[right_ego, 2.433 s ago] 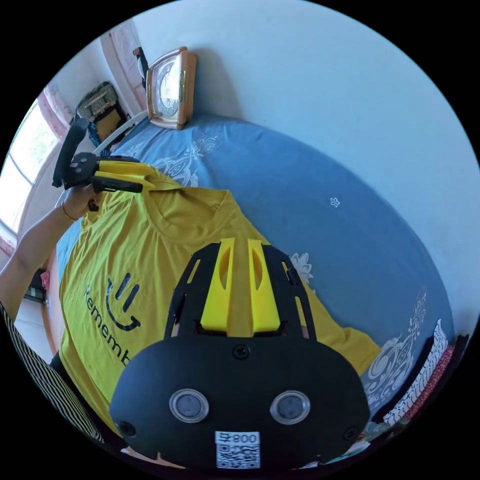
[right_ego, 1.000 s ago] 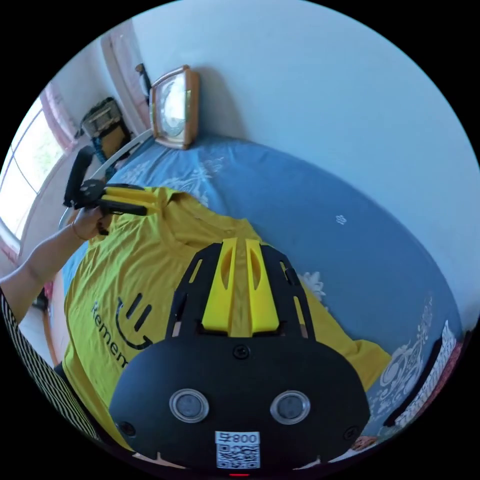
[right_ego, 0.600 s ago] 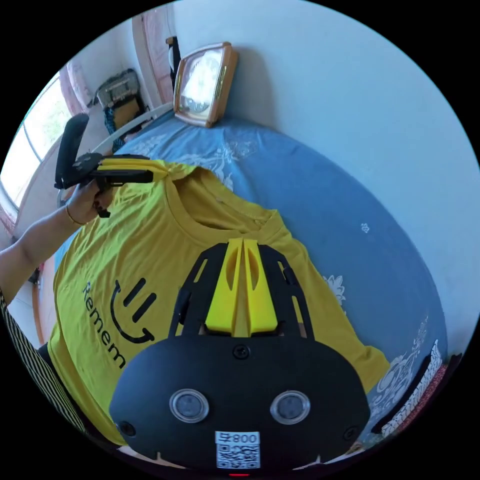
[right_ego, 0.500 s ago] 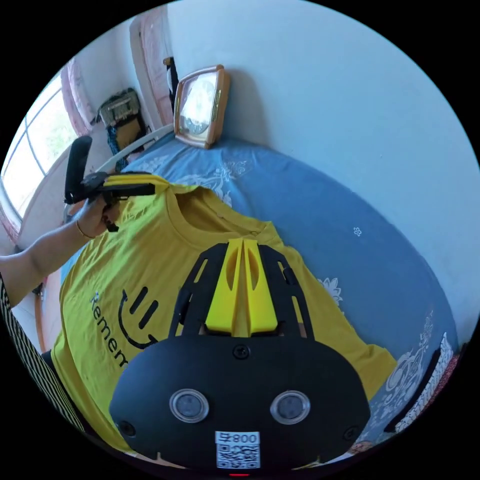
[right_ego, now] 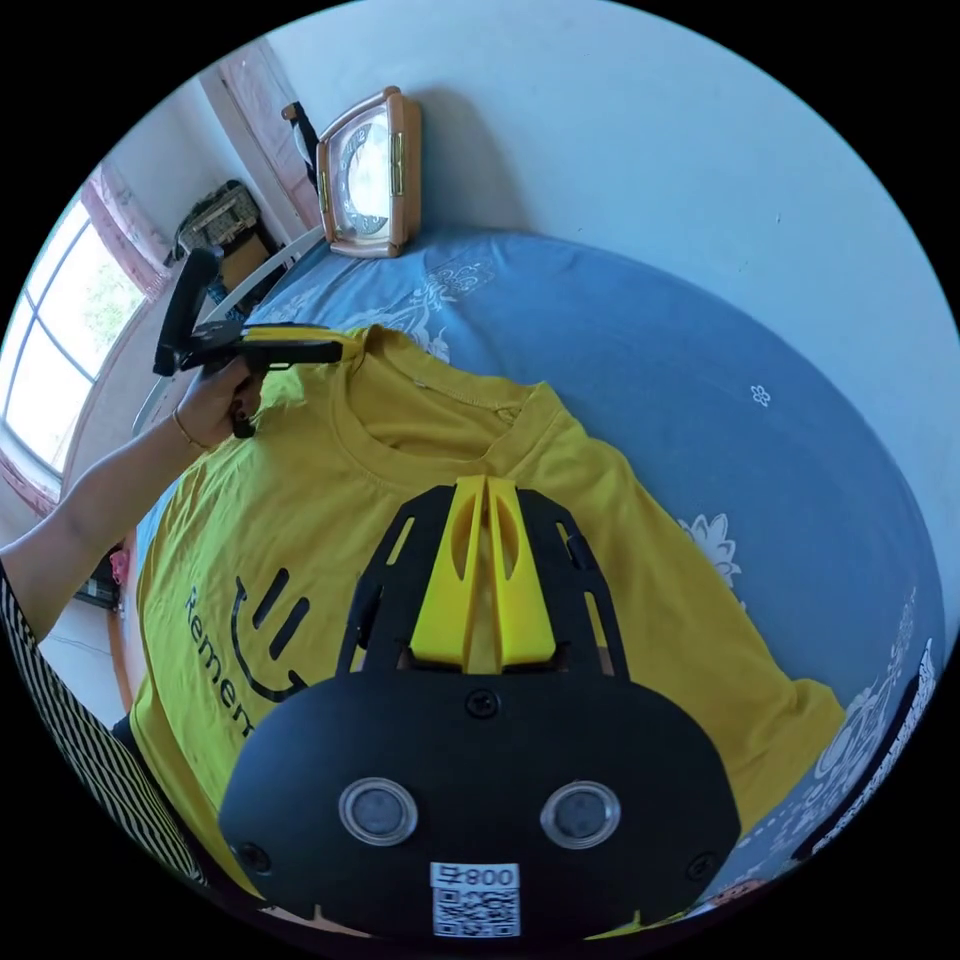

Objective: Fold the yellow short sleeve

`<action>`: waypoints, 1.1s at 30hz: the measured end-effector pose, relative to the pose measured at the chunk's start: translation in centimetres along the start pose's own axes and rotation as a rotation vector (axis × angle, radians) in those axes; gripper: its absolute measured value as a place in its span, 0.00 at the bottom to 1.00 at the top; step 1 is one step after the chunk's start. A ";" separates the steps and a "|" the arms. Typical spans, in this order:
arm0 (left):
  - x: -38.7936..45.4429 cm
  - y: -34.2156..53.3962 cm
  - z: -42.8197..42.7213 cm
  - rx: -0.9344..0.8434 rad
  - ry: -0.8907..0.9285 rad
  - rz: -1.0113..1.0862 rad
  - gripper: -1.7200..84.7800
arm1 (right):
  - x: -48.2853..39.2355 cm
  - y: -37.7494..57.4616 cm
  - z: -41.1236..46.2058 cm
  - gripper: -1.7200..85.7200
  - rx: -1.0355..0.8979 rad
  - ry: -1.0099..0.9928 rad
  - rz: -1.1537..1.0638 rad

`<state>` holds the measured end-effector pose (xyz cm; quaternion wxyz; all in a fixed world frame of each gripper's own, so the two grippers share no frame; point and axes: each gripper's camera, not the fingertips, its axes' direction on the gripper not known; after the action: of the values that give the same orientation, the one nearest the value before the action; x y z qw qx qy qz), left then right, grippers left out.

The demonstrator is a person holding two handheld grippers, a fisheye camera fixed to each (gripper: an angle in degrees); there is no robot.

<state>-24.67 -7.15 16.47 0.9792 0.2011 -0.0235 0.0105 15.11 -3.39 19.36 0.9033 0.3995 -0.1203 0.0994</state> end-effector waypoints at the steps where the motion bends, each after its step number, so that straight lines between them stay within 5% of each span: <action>1: -0.6 -0.6 -0.6 0.003 -0.017 -0.034 0.04 | 0.0 0.1 -0.3 0.02 0.008 -0.004 -0.002; 8: -1.6 0.2 -5.6 0.061 0.024 -0.040 0.02 | 1.4 0.6 -4.5 0.02 0.099 0.057 0.049; 18: -1.8 -1.7 -9.4 -0.029 -0.038 -0.041 0.02 | 6.0 -2.2 -2.0 0.02 -0.007 0.031 0.182; 24: -1.2 -0.6 -16.3 0.124 -0.016 -0.030 0.02 | 3.7 -1.6 -4.7 0.02 0.079 0.062 0.131; 27: -1.4 -1.7 -15.5 -0.055 -0.029 -0.006 0.02 | 4.3 -3.1 -2.3 0.02 -0.066 0.070 0.137; 33: -4.1 2.8 -27.3 0.128 0.035 -0.084 0.02 | 2.2 0.3 -8.3 0.02 0.022 0.035 0.074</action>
<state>-27.70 6.12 -7.66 0.9643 0.2636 0.0028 -0.0254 18.25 3.20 14.84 0.8965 0.4030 -0.1180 0.1412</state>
